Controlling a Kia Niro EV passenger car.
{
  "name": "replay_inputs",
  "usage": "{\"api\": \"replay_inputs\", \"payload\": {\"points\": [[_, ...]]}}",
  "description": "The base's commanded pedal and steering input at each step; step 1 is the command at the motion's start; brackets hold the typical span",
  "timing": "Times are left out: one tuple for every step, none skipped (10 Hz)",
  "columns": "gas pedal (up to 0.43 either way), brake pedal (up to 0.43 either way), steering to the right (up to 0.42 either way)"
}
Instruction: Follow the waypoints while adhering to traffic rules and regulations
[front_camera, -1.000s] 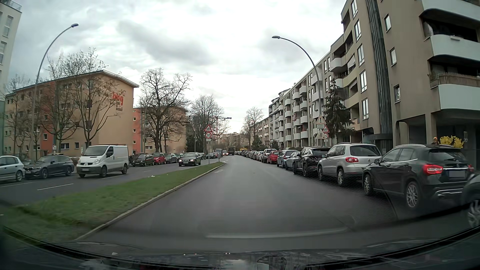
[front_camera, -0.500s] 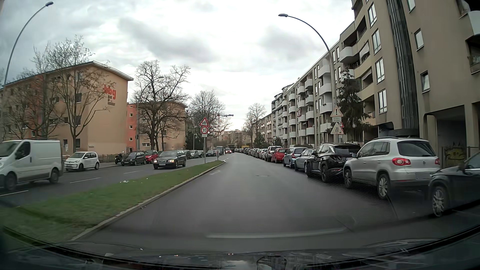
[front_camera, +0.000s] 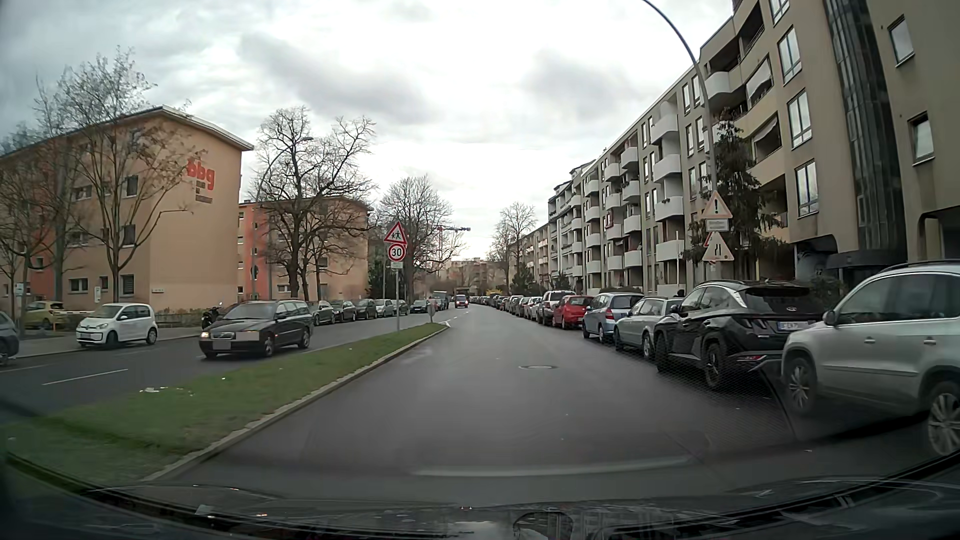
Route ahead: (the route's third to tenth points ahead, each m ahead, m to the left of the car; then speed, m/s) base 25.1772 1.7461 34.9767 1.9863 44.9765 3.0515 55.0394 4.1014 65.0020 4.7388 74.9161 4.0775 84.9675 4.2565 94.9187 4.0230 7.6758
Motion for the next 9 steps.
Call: {"api": "replay_inputs", "payload": {"points": [[0.008, 0.012, -0.008], [0.008, 0.006, -0.007], [0.008, 0.012, -0.007], [0.008, 0.012, -0.006], [0.008, 0.012, -0.006], [0.008, 0.012, -0.006], [0.008, 0.012, -0.004], [0.008, 0.012, 0.0], [0.008, 0.012, 0.003]]}}
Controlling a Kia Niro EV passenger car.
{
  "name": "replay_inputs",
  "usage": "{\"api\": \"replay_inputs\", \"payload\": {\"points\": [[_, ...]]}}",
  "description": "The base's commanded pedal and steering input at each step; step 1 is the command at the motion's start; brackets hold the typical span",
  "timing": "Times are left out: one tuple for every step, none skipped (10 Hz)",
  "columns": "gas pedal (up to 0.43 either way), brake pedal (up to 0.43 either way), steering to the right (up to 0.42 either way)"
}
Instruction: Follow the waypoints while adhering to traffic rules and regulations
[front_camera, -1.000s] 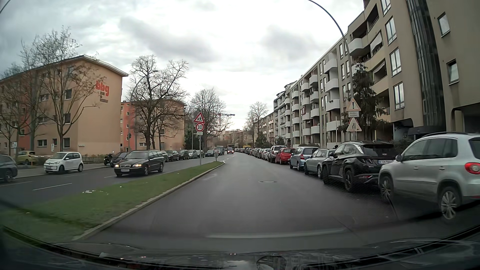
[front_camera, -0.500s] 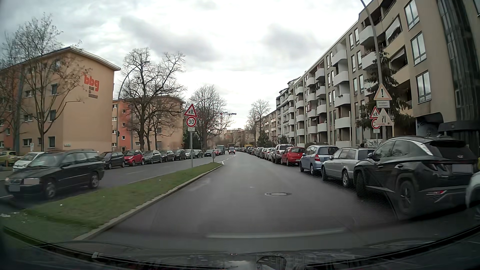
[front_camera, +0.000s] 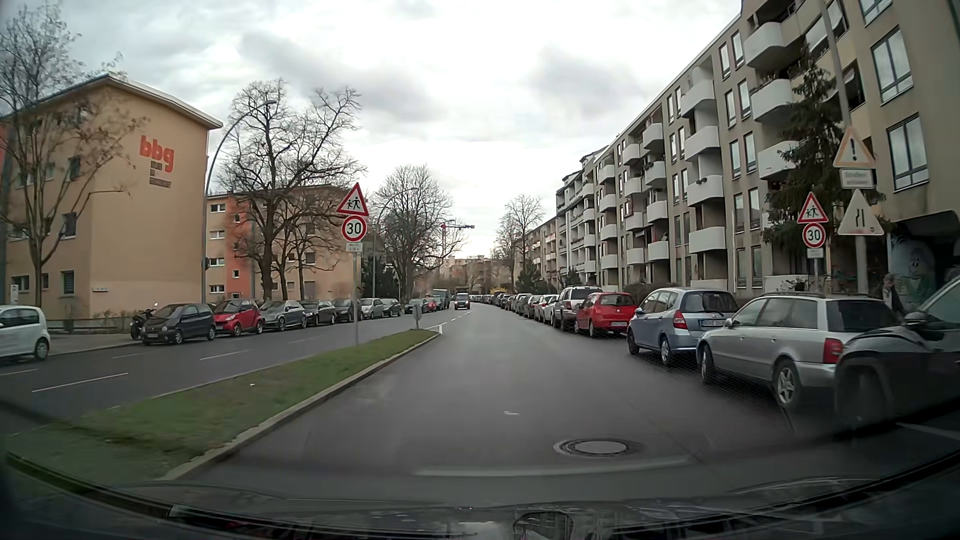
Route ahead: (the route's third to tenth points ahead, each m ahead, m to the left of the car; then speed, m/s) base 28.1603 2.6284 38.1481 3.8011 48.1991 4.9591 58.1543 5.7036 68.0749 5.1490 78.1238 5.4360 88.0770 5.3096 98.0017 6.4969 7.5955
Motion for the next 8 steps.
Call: {"api": "replay_inputs", "payload": {"points": [[0.008, 0.012, 0.009], [0.008, 0.012, 0.012], [0.008, 0.012, 0.011], [0.008, 0.012, 0.011], [0.008, 0.012, 0.011], [0.008, 0.012, 0.012], [0.008, 0.012, 0.011], [0.008, 0.012, 0.011]]}}
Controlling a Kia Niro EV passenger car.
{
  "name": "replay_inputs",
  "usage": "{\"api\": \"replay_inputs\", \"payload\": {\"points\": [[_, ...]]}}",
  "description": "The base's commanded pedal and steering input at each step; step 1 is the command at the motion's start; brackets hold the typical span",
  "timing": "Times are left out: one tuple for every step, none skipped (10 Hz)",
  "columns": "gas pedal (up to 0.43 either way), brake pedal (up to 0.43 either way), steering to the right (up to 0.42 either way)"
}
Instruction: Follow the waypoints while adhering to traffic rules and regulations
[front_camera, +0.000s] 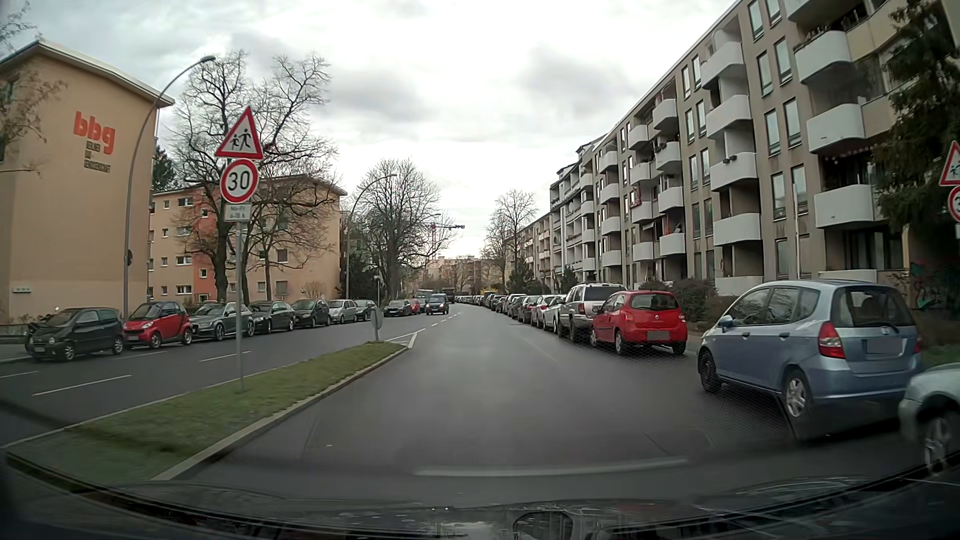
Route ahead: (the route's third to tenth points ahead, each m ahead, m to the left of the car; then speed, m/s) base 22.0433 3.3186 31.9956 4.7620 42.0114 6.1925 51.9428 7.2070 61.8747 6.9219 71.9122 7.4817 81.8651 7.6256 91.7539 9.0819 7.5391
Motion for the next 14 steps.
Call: {"api": "replay_inputs", "payload": {"points": [[0.008, 0.012, 0.011], [0.0, 0.012, 0.011], [0.0, 0.012, 0.011], [0.0, 0.012, 0.011], [0.0, 0.012, 0.01], [0.0, 0.012, 0.006], [0.0, 0.012, 0.004], [0.0, 0.012, 0.002], [0.0, 0.012, 0.001], [0.0, 0.012, 0.0], [0.0, 0.012, -0.005], [0.0, 0.012, -0.013], [0.0, 0.012, -0.02], [0.0, 0.012, -0.024]]}}
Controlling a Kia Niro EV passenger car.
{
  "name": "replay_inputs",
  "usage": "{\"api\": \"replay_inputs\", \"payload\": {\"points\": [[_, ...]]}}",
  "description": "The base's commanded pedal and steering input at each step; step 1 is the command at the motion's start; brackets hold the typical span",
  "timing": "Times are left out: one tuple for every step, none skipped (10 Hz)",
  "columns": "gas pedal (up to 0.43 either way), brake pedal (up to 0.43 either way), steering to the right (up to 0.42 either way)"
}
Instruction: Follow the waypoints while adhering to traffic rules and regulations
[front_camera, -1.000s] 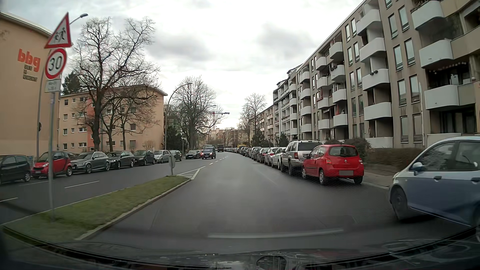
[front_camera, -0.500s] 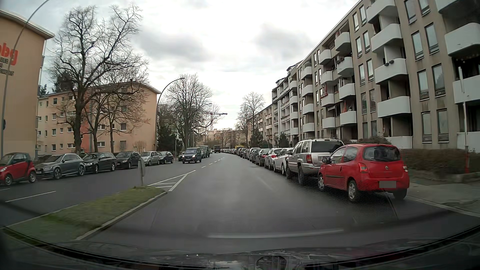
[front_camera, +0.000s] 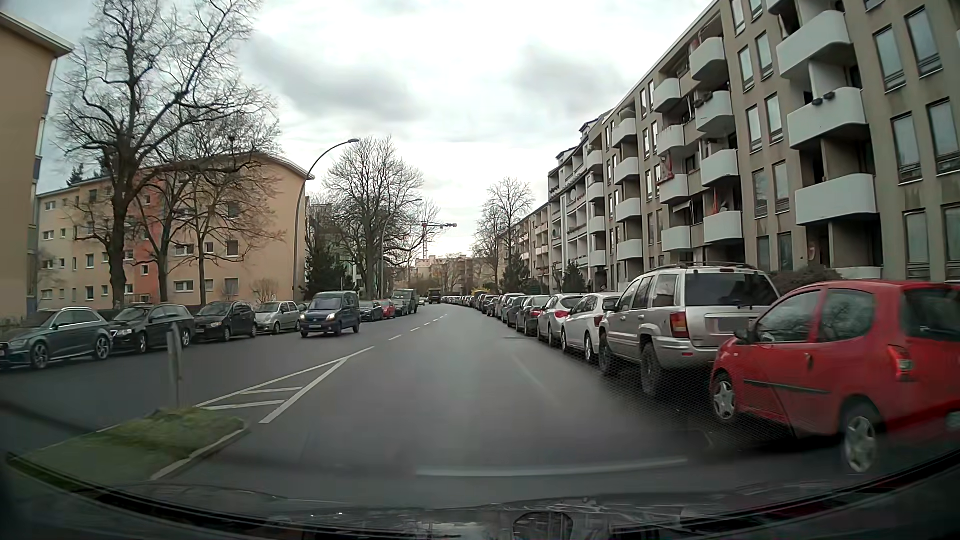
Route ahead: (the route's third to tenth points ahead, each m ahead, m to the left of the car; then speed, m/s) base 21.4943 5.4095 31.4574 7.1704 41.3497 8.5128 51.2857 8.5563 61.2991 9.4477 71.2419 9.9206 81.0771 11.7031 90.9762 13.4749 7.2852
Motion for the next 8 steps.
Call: {"api": "replay_inputs", "payload": {"points": [[0.0, 0.012, -0.028], [0.0, 0.012, -0.031], [0.0, 0.012, -0.032], [0.0, 0.012, -0.032], [0.0, 0.012, -0.031], [0.0, 0.012, -0.029], [0.0, 0.012, -0.025], [0.0, 0.012, -0.022]]}}
